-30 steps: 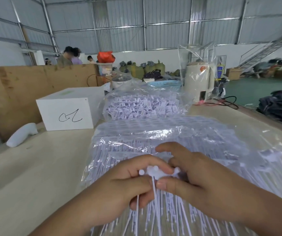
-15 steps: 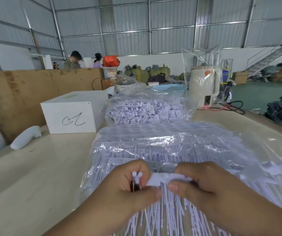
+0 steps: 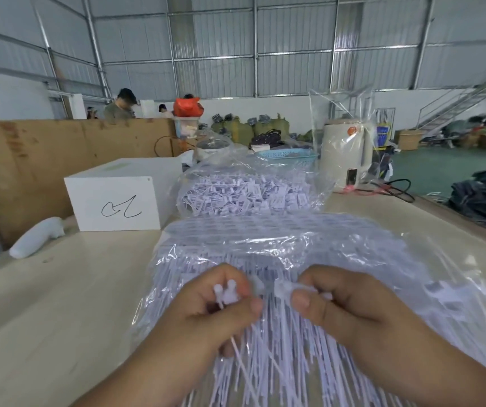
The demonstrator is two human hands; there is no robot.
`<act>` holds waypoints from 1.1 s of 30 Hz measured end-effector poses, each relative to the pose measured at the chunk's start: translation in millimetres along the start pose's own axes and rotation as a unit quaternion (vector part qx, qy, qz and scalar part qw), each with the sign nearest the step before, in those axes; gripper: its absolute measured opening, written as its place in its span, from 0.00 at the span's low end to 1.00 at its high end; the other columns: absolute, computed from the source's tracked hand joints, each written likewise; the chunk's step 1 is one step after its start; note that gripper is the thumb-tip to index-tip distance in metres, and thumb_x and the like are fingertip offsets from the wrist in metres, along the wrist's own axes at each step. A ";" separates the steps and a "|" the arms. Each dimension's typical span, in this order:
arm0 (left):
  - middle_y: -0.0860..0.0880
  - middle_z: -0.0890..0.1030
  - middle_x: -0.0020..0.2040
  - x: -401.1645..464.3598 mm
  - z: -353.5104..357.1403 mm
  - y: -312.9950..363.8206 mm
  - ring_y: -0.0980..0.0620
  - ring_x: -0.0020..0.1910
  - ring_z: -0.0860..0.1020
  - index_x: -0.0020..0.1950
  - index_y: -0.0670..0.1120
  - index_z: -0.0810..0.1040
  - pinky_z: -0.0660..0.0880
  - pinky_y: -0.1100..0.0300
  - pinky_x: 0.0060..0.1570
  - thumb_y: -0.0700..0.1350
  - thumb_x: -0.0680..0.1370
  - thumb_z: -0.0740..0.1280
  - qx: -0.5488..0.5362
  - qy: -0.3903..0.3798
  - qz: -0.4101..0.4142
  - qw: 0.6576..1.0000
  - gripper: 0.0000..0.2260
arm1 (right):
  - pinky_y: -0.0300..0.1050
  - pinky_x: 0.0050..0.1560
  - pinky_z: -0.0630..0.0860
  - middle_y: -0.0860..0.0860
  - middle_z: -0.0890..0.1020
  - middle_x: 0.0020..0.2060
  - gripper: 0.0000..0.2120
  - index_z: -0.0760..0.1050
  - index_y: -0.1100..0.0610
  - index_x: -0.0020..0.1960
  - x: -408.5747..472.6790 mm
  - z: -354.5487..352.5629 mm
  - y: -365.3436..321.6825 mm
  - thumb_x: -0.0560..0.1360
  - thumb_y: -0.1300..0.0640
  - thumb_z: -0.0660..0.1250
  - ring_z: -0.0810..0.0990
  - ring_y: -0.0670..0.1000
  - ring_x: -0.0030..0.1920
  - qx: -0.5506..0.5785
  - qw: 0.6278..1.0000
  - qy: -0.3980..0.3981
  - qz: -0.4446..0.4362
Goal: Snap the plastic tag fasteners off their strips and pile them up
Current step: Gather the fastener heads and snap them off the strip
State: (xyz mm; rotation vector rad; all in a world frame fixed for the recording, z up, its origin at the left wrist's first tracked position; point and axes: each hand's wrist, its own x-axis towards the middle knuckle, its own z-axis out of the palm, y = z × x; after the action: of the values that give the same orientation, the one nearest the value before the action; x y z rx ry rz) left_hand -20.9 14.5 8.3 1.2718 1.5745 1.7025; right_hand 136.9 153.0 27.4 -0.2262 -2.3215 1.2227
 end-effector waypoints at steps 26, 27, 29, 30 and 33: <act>0.58 0.73 0.28 -3.7 5.2 6.5 0.61 0.25 0.68 0.34 0.51 0.78 0.65 0.71 0.27 0.38 0.71 0.75 0.039 -0.033 0.008 0.999 0.11 | 0.35 0.27 0.63 0.42 0.73 0.27 0.15 0.71 0.47 0.40 1.7 9.6 11.0 0.73 0.36 0.60 0.69 0.44 0.25 -0.188 0.982 0.000 -0.025; 0.57 0.72 0.27 -3.8 8.3 6.7 0.59 0.25 0.67 0.33 0.51 0.77 0.65 0.70 0.27 0.37 0.72 0.75 0.045 -0.003 0.015 0.999 0.12 | 0.35 0.26 0.63 0.42 0.73 0.26 0.13 0.70 0.46 0.39 2.6 13.0 10.4 0.73 0.38 0.61 0.68 0.44 0.25 -0.177 0.984 0.019 -0.022; 0.55 0.70 0.26 -3.9 13.9 8.0 0.58 0.25 0.65 0.32 0.51 0.76 0.64 0.69 0.26 0.37 0.72 0.73 0.041 0.051 0.032 0.997 0.13 | 0.37 0.26 0.62 0.43 0.72 0.25 0.14 0.69 0.47 0.38 5.2 19.5 8.8 0.74 0.39 0.62 0.67 0.45 0.25 -0.171 0.983 0.062 -0.025; 0.55 0.69 0.26 -3.7 15.9 8.9 0.58 0.24 0.65 0.32 0.51 0.76 0.63 0.69 0.25 0.37 0.72 0.73 0.032 0.074 0.040 0.996 0.13 | 0.38 0.26 0.62 0.43 0.72 0.25 0.16 0.68 0.49 0.37 6.1 22.6 7.3 0.73 0.37 0.60 0.67 0.45 0.25 -0.169 0.982 0.082 -0.032; 0.55 0.70 0.25 -4.9 21.1 10.8 0.57 0.23 0.64 0.32 0.51 0.76 0.63 0.68 0.23 0.41 0.70 0.74 0.012 0.134 0.068 0.989 0.11 | 0.38 0.27 0.63 0.42 0.71 0.25 0.22 0.66 0.50 0.35 6.1 35.3 1.5 0.69 0.31 0.55 0.67 0.45 0.25 -0.139 0.983 0.114 -0.044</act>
State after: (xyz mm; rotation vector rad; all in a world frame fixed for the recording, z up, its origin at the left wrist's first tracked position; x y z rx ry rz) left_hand 2.0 18.4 15.0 1.2280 1.6949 2.0160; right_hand 113.8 130.5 11.8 -0.3379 -2.2658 0.7821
